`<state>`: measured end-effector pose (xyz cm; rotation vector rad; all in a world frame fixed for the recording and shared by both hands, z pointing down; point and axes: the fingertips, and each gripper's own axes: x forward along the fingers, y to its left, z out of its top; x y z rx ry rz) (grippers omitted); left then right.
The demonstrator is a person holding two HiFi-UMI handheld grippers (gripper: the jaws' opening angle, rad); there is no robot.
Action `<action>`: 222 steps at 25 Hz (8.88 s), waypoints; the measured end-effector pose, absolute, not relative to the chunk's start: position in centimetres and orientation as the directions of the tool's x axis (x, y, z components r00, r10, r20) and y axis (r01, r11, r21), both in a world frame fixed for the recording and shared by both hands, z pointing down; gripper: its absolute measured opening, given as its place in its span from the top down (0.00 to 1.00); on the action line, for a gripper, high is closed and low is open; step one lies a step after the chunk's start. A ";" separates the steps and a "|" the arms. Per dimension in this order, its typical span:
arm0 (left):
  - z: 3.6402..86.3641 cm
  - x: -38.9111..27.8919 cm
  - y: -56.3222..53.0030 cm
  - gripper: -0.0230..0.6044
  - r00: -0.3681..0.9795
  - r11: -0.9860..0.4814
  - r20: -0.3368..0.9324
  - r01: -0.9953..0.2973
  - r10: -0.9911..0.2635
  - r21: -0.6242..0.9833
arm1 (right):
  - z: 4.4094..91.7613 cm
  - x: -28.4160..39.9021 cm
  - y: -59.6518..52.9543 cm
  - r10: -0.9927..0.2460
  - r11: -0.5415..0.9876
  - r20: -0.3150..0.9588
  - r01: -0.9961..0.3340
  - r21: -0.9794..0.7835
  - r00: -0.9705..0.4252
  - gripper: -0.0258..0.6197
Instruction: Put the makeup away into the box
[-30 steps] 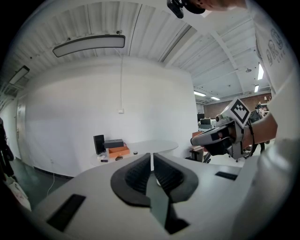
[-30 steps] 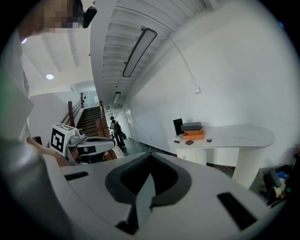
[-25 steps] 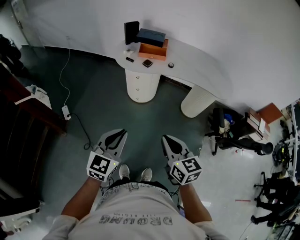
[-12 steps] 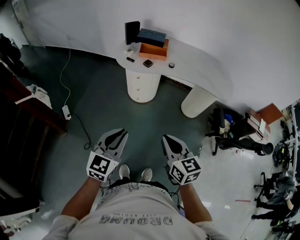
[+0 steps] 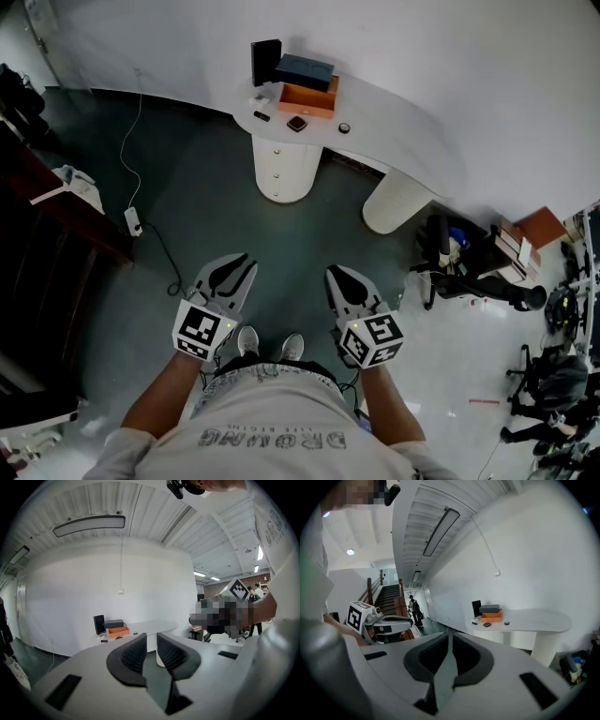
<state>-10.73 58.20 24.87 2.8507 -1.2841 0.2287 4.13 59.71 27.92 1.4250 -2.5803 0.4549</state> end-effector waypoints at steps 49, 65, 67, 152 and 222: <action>26.6 -9.0 55.8 0.49 0.541 -0.550 0.174 -0.835 -0.823 -0.005 | 28.7 11.0 57.1 -0.813 0.475 0.273 -0.857 -0.202 -0.515 0.53; 26.4 -7.3 52.3 0.49 0.543 -0.551 0.167 -0.835 -0.823 0.002 | 28.8 12.6 53.8 -0.811 0.476 0.274 -0.855 -0.205 -0.517 0.53; 26.5 -7.5 51.6 0.49 0.547 -0.554 0.166 -0.833 -0.821 0.005 | 29.0 12.5 53.2 -0.811 0.473 0.278 -0.857 -0.206 -0.514 0.53; 30.9 -11.0 0.9 0.49 0.600 -0.593 0.237 -0.798 -0.764 0.106 | 33.4 6.4 2.6 -0.746 0.467 0.413 -0.852 -0.237 -0.523 0.55; 41.4 3.9 -15.3 0.49 0.837 -0.886 0.434 -0.436 -0.334 0.158 | 49.7 21.0 -5.6 -0.728 -0.019 0.676 -0.983 -0.185 -0.113 0.55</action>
